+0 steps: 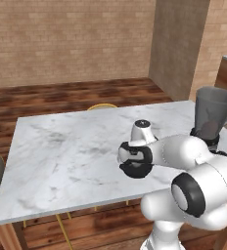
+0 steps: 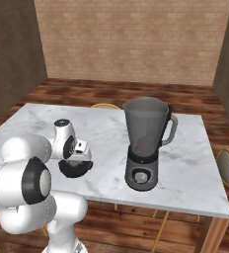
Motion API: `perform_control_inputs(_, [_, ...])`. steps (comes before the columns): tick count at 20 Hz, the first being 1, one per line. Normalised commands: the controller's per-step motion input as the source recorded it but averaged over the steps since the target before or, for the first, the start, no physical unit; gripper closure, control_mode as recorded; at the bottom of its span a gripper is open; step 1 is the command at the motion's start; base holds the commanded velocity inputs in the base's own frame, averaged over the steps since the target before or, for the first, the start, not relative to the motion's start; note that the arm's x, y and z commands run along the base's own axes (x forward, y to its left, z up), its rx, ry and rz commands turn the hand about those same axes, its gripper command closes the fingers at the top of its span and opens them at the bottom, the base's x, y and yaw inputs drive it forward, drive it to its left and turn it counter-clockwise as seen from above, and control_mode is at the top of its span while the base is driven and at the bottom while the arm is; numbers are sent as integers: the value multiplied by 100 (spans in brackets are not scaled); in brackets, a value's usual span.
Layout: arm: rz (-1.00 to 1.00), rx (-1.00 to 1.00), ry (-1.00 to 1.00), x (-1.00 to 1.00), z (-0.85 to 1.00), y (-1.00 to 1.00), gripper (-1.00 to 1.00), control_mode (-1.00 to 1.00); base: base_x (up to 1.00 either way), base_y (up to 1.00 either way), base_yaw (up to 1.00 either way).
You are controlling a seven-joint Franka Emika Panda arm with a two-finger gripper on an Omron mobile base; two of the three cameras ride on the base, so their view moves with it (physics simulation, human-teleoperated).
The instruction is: Grab the garlic and onion from the fridge, place them in the blender, close the lid, and turn on the blender to create a marinade.
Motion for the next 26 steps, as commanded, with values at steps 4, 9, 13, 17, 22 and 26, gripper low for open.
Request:
perform_control_inputs(4, [0,-16,-14,-28,100,-3,100,-100,0,0,0])
perform_control_inputs(9, [0,-16,-14,-19,100,-26,100,-100,0,0,0])
perform_control_inputs(13, [0,-13,-13,-14,100,-35,100,-100,0,0,0])
perform_control_inputs(17, [0,-10,-5,0,100,-42,100,-100,0,0,0])
perform_control_inputs(22, [1,-2,-3,-6,100,-47,100,-100,0,0,0])
perform_control_inputs(26, [1,0,0,-7,100,-51,100,-100,0,0,0])
